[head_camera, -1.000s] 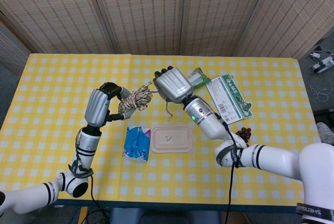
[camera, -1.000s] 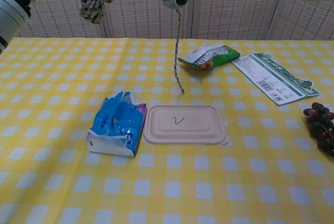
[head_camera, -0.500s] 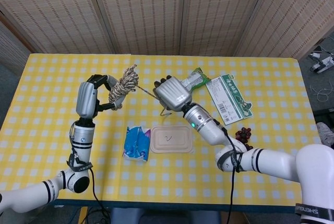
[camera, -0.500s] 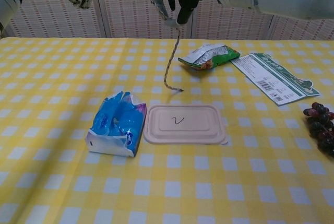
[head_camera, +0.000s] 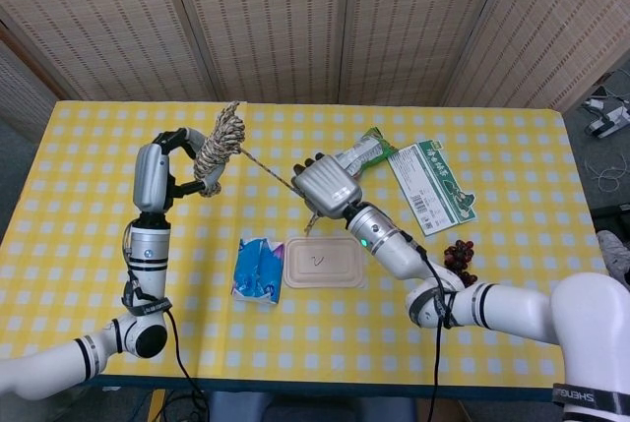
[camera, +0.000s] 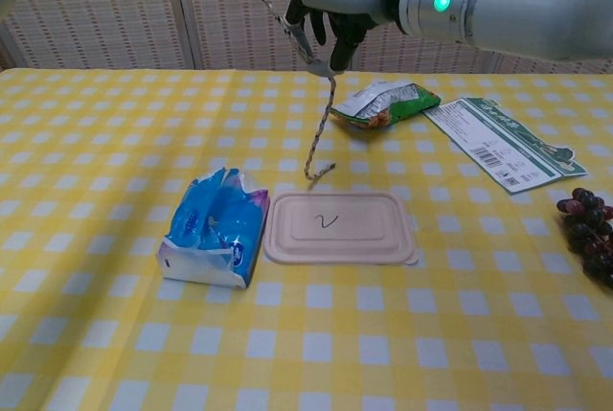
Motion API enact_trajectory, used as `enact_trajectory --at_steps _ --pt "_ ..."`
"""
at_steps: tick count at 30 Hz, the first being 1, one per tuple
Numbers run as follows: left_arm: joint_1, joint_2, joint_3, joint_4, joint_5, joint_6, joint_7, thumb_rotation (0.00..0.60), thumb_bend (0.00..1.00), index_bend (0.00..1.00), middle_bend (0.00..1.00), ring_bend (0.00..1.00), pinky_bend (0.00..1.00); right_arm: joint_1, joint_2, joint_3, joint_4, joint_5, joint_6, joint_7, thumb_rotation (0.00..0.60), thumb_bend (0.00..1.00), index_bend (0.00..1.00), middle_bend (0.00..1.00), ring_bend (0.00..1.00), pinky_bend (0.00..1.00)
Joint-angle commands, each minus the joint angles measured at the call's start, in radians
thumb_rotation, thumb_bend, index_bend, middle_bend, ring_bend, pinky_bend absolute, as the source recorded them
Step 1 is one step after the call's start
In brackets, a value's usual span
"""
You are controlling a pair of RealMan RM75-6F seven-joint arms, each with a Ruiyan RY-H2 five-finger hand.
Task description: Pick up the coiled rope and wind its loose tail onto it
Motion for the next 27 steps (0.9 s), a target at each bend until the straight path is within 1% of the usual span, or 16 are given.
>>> enact_trajectory --at_steps 1,2,4,5,6,8,11,14,19,23,27 --pt "0.001 0.004 0.005 0.005 0.003 -0.003 0.01 0.6 0.25 0.7 0.77 0.58 0.39 -0.001 0.004 0.004 -0.007 0.016 0.004 -0.011 0.6 0.64 0.56 0.36 0.36 0.37" --pt "0.001 0.005 0.007 0.009 0.004 -0.005 0.014 0.6 0.25 0.7 0.77 0.58 0.39 -0.002 0.008 0.007 -0.013 0.022 0.008 -0.014 0.6 0.61 0.51 0.35 0.36 0.37" --pt "0.001 0.008 0.012 0.021 0.005 -0.009 0.024 0.6 0.25 0.7 0.77 0.58 0.39 -0.007 0.019 0.015 -0.03 0.036 0.018 -0.017 0.6 0.5 0.34 0.32 0.35 0.37" --pt "0.001 0.009 0.015 0.027 0.007 -0.009 0.029 0.6 0.25 0.7 0.77 0.58 0.39 -0.009 0.025 0.017 -0.038 0.04 0.022 -0.019 0.6 0.45 0.28 0.3 0.34 0.37" --pt "0.001 0.011 0.019 0.035 0.01 -0.011 0.032 0.6 0.25 0.7 0.77 0.58 0.39 -0.013 0.035 0.017 -0.05 0.046 0.026 -0.024 0.6 0.41 0.24 0.29 0.33 0.37" --pt "0.002 0.012 0.024 0.044 0.015 -0.012 0.036 0.6 0.25 0.7 0.77 0.58 0.39 -0.019 0.052 0.017 -0.075 0.057 0.032 -0.031 0.6 0.33 0.14 0.25 0.3 0.37" --pt "0.004 0.017 0.037 0.059 0.028 -0.012 0.044 0.6 0.25 0.7 0.77 0.58 0.39 -0.034 0.084 0.013 -0.124 0.076 0.045 -0.042 0.6 0.24 0.02 0.18 0.25 0.37" --pt "0.008 0.022 0.048 0.07 0.04 -0.012 0.049 0.6 0.25 0.7 0.77 0.58 0.39 -0.057 0.12 0.005 -0.17 0.073 0.073 -0.046 0.6 0.2 0.0 0.14 0.22 0.37" --pt "0.016 0.031 0.079 0.104 0.072 -0.005 0.072 0.6 0.25 0.7 0.77 0.58 0.39 -0.127 0.207 -0.019 -0.274 0.05 0.149 -0.045 0.6 0.19 0.0 0.13 0.21 0.37" --pt "0.025 0.036 0.106 0.133 0.103 0.008 0.09 0.6 0.25 0.7 0.77 0.58 0.39 -0.212 0.291 -0.054 -0.375 0.026 0.25 -0.062 0.6 0.25 0.0 0.14 0.21 0.37" --pt "0.033 0.037 0.122 0.153 0.119 0.016 0.095 0.6 0.25 0.7 0.77 0.58 0.39 -0.326 0.364 -0.103 -0.456 -0.013 0.368 -0.05 0.6 0.28 0.0 0.16 0.21 0.37"
